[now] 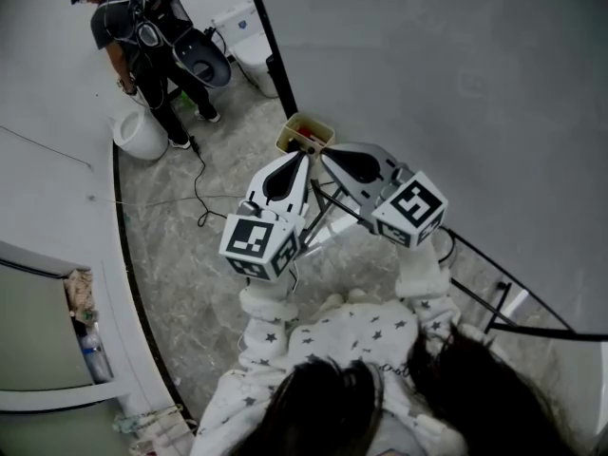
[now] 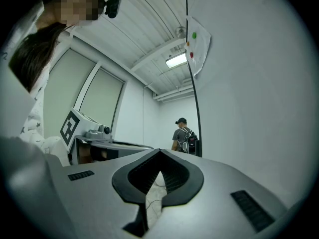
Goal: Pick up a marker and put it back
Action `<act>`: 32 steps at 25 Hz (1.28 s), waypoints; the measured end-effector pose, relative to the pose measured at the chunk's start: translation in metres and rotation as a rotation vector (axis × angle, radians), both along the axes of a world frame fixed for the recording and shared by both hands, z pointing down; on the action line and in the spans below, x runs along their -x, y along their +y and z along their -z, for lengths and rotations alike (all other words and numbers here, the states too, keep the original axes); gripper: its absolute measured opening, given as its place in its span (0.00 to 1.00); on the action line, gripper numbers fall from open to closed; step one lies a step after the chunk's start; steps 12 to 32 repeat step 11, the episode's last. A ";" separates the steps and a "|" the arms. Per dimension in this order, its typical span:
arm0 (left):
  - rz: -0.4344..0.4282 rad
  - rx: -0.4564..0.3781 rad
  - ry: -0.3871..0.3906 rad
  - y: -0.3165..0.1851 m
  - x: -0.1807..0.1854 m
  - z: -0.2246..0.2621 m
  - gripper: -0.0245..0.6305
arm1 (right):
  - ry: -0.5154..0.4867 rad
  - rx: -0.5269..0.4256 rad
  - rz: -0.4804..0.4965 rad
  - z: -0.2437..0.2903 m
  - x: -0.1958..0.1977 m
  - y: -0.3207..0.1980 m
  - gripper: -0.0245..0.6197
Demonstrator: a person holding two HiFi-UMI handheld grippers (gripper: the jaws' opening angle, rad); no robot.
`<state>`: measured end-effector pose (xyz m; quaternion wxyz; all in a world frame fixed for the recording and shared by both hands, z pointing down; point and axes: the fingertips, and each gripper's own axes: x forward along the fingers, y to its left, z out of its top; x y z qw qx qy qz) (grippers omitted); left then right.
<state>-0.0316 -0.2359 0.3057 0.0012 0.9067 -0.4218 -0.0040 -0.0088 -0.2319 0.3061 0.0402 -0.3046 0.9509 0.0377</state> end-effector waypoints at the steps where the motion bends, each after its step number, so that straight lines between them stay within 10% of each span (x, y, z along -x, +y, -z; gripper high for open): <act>1: 0.001 -0.005 0.001 0.001 0.001 0.002 0.04 | 0.000 -0.005 0.003 0.002 0.001 0.001 0.05; 32: 0.024 -0.024 0.003 -0.001 0.009 0.009 0.04 | 0.003 -0.032 0.027 0.008 0.009 -0.001 0.05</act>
